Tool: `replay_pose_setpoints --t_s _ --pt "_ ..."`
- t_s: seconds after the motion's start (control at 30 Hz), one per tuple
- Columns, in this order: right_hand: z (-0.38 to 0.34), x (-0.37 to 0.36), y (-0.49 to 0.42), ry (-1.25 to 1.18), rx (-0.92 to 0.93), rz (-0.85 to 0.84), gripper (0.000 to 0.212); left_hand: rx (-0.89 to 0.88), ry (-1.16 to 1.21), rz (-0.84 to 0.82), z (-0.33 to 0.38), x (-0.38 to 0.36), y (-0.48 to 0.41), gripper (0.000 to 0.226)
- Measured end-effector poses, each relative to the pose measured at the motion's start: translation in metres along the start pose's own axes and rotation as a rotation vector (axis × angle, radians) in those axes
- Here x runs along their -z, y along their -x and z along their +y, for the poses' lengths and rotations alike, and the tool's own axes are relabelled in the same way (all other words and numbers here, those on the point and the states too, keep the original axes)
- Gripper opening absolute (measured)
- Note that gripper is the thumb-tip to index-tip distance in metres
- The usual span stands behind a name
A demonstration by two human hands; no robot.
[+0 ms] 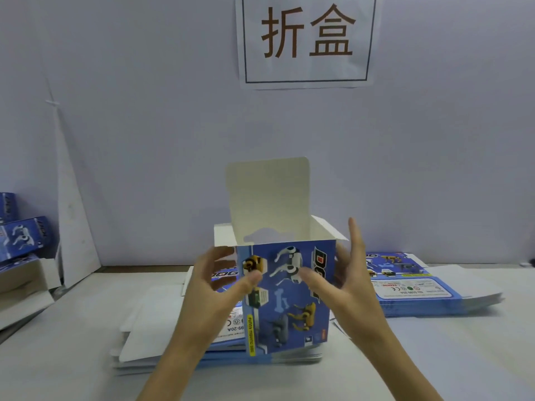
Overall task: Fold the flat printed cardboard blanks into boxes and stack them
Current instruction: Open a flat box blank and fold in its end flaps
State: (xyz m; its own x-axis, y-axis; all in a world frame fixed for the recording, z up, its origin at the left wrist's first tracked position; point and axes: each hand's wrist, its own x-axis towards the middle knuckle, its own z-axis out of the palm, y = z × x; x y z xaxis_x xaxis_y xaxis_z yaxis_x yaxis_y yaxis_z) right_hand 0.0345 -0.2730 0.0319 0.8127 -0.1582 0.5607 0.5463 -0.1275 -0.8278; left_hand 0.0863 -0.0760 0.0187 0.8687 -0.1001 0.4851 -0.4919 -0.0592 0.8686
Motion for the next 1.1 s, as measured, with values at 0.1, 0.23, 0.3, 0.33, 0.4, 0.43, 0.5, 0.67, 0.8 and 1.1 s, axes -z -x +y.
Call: replay_pose_setpoints --t_s 0.1,0.23,0.3,0.33,0.4,0.43,0.5,0.67,0.8,1.1 --pt "0.007 0.008 -0.003 0.015 -0.059 -0.06 0.082 0.086 -0.045 -0.185 -0.006 -0.011 0.006 0.081" --pt "0.014 0.008 -0.001 0.103 -0.072 -0.107 0.064 0.035 -0.098 -0.089 -0.007 -0.026 0.014 0.013" --pt "0.016 0.004 0.0 0.161 -0.052 -0.094 0.059 -0.014 -0.101 -0.03 -0.006 -0.024 0.015 0.035" --pt "0.016 0.002 0.0 0.189 -0.037 -0.079 0.06 -0.01 -0.082 -0.028 -0.004 -0.022 0.014 0.032" --pt "0.019 -0.001 0.001 0.197 -0.032 -0.04 0.07 -0.01 -0.073 -0.05 -0.003 -0.017 0.011 0.032" --pt "0.021 -0.001 0.001 0.184 -0.044 -0.025 0.076 -0.009 -0.078 -0.045 -0.003 -0.015 0.01 0.033" --pt "0.021 -0.002 0.0 0.163 -0.076 -0.032 0.083 -0.022 -0.092 -0.035 -0.005 -0.014 0.009 0.033" --pt "0.02 -0.006 0.003 0.119 -0.071 -0.099 0.073 -0.075 -0.113 -0.01 -0.004 -0.019 0.012 0.021" --pt "0.017 -0.004 0.002 0.114 -0.076 -0.073 0.077 -0.052 -0.072 -0.039 0.0 -0.019 0.013 0.031" --pt "0.018 -0.001 0.0 0.124 -0.088 -0.055 0.075 -0.186 -0.136 0.04 0.004 -0.02 0.014 0.011"
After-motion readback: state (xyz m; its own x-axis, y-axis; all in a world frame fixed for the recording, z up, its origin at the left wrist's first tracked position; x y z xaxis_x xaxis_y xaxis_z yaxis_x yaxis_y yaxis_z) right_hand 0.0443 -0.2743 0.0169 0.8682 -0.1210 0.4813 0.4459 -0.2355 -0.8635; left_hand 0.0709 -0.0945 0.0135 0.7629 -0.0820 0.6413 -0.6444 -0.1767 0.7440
